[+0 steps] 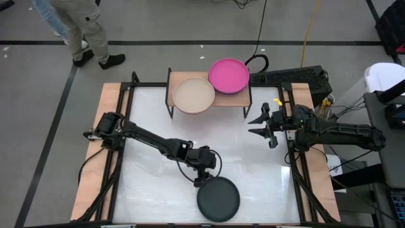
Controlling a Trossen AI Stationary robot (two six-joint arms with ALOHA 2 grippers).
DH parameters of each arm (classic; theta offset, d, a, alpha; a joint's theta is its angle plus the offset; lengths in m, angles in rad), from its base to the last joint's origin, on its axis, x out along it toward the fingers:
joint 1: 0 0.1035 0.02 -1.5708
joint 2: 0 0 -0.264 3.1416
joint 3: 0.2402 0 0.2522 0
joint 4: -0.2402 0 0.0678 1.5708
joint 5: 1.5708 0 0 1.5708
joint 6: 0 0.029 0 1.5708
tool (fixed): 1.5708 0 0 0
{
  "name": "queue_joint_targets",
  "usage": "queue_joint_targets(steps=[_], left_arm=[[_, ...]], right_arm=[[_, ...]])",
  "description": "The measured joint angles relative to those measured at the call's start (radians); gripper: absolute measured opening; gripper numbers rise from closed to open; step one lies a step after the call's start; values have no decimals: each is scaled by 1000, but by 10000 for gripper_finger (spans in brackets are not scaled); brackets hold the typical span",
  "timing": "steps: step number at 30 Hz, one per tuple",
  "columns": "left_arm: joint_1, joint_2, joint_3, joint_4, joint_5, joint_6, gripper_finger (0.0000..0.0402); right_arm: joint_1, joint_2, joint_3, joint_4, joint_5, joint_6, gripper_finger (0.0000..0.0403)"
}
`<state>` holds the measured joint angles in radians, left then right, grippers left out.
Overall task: Place and stack plates onto a shelf
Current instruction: Stack the black plate on top of the gray plate on the shelf
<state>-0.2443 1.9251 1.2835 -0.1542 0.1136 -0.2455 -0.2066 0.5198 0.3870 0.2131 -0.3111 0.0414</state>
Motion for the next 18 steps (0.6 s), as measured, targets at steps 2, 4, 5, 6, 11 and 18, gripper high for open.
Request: queue_joint_targets(steps=[2, 4, 5, 6, 11, 18], left_arm=[[-2, 0, 0, -1, -3, -1, 219], [-5, 0, 0, 1, -33, -25, 235], [-7, 2, 0, 2, -54, -48, 239], [-9, 9, 1, 8, -68, -73, 241], [-27, 46, 1, 28, -86, -99, 243], [-38, 87, 0, 19, -80, -151, 244]], right_arm=[[0, 0, 0, 1, 0, 0, 130], [0, 0, 0, 0, 0, 0, 130], [0, 0, 0, 0, 0, 0, 130], [0, 0, 0, 0, 0, 0, 130], [0, 0, 0, -1, 0, 0, 130], [0, 0, 0, -7, 0, 2, 130]])
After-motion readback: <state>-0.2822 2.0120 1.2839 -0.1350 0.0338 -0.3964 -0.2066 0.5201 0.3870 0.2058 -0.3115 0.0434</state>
